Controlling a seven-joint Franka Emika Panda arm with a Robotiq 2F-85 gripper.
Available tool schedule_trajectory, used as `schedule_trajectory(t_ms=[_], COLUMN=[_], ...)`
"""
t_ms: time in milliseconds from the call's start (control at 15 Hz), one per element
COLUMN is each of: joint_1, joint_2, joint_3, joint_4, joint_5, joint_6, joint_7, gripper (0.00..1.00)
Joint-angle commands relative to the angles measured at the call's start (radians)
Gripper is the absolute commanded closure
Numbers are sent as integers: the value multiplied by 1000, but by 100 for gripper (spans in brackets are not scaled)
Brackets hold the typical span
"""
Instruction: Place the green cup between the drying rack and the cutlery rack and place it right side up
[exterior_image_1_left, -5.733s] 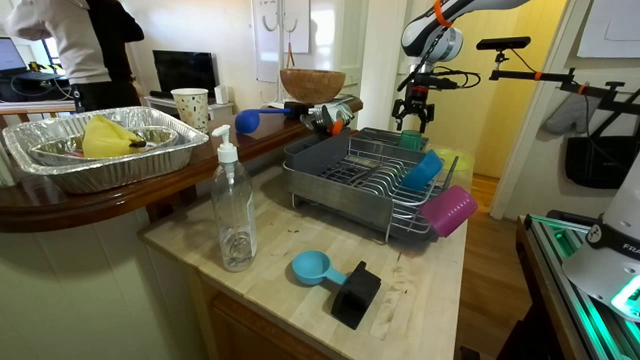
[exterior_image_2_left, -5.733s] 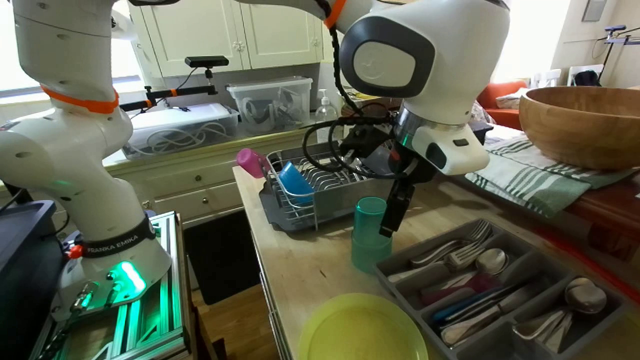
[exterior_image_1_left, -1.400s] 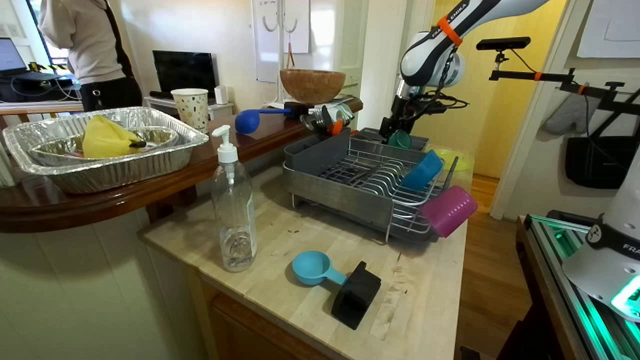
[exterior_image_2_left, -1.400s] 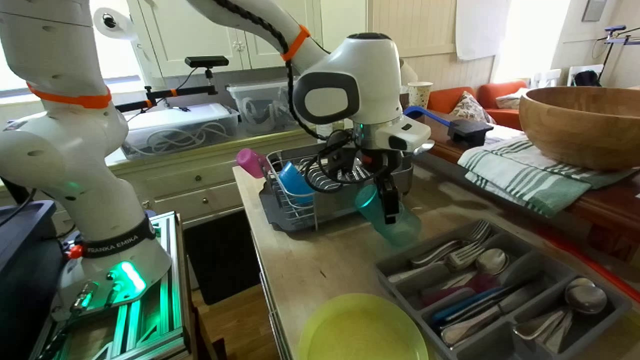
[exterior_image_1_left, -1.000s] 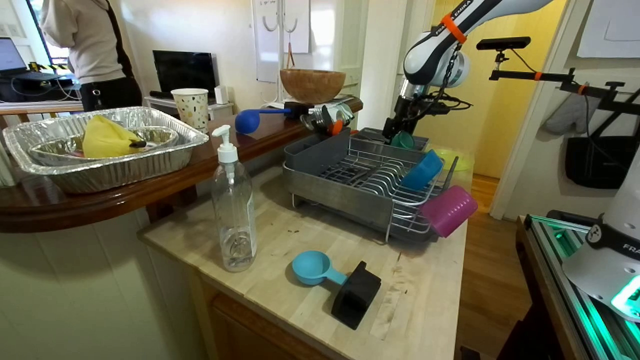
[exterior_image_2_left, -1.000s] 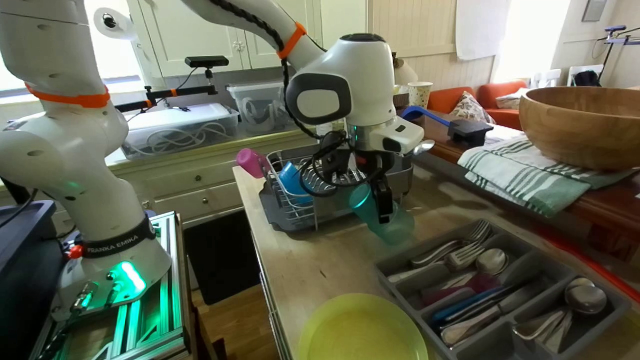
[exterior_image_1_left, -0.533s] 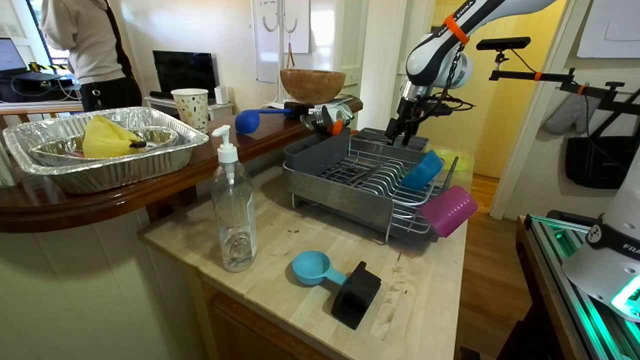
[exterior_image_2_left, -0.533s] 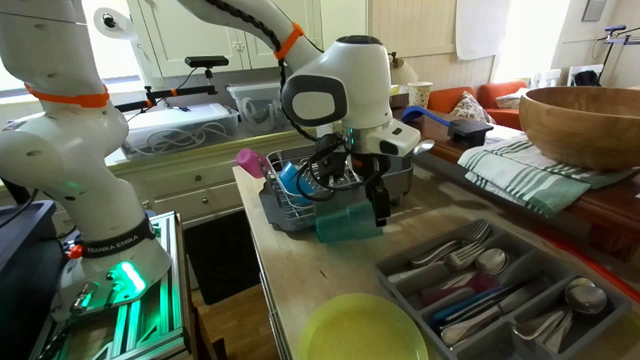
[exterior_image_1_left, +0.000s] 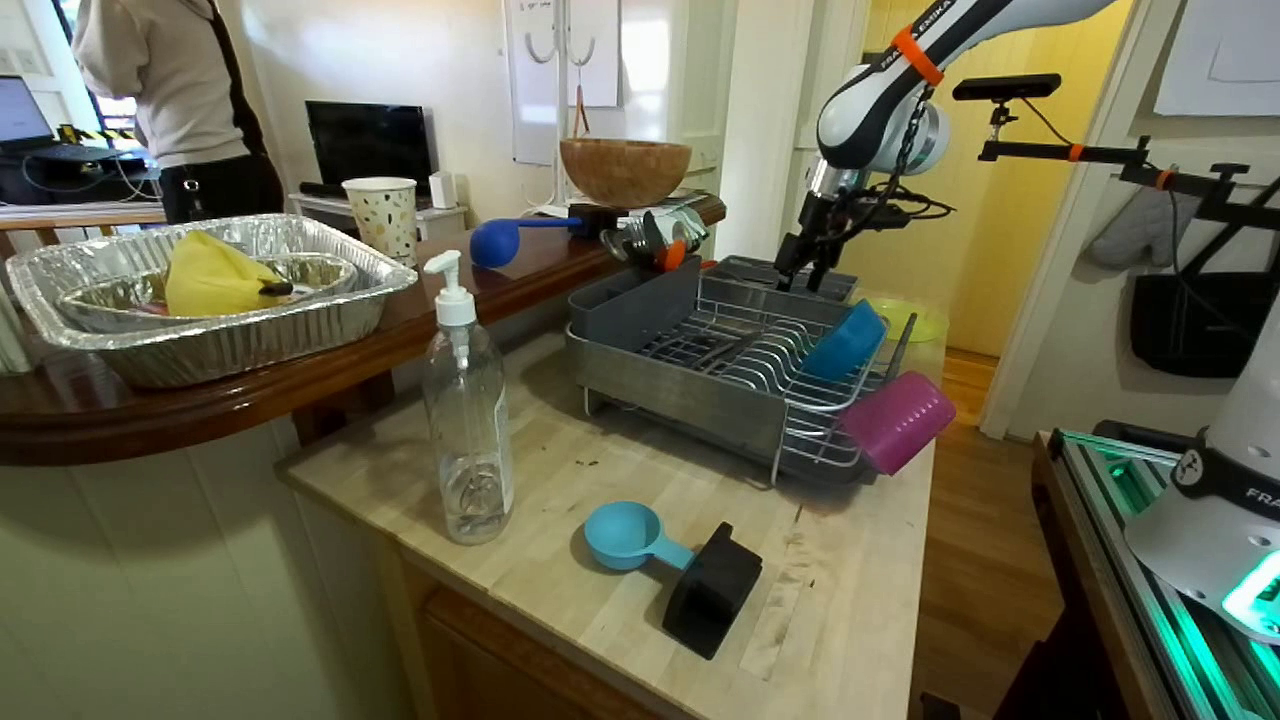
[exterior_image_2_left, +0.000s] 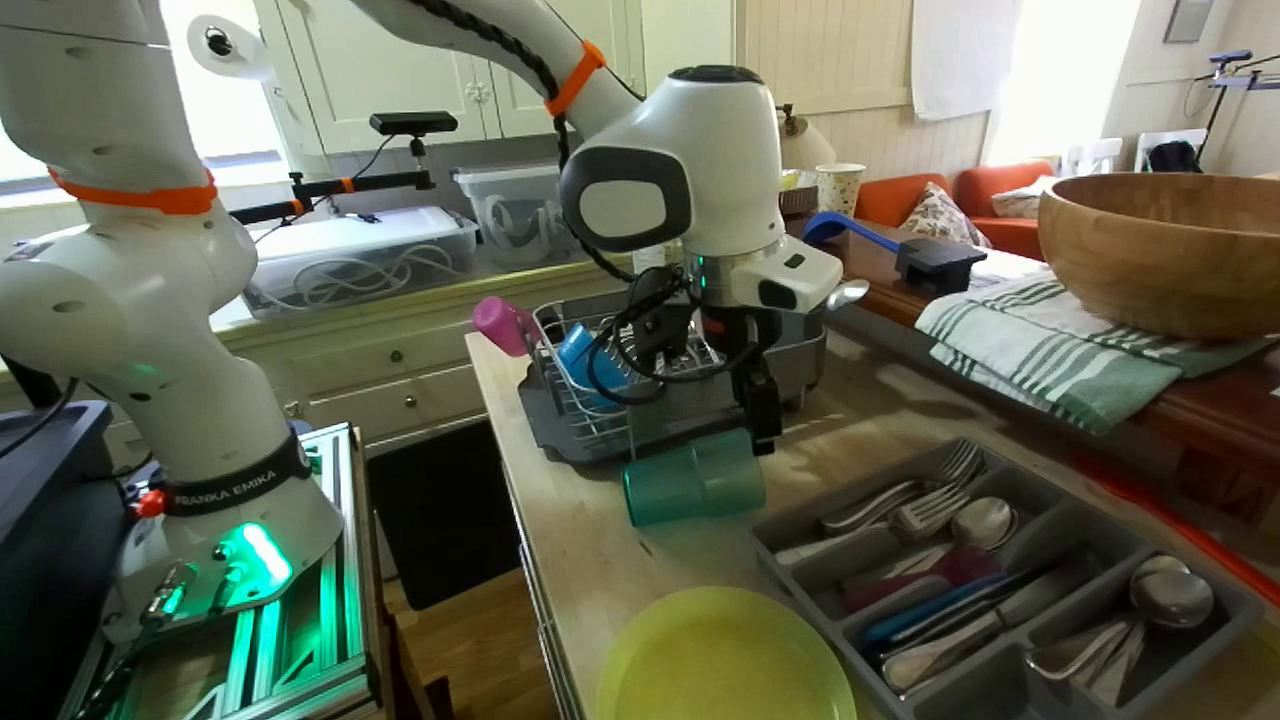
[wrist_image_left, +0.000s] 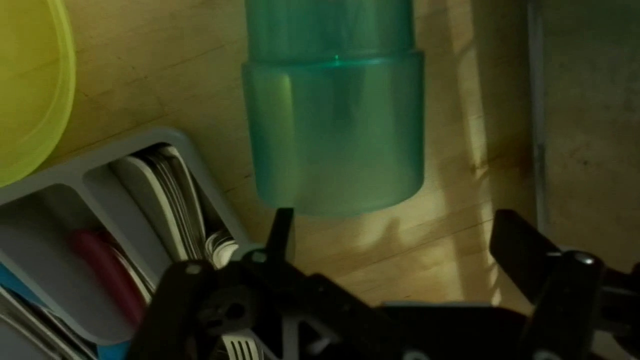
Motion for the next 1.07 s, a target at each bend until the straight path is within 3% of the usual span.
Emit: schedule_trajectory(t_ms=[0, 200, 733, 1000], joint_1=[-8, -9, -22, -32], joint_2=[-35, -45, 44, 133], joint_3=[-17, -49, -111, -116], joint_4=[9, 61, 348, 436], joint_5=[-11, -53, -189, -192], joint_6=[-47, -134, -644, -734], joint_7=[21, 93, 283, 333], gripper=[0, 0, 0, 0])
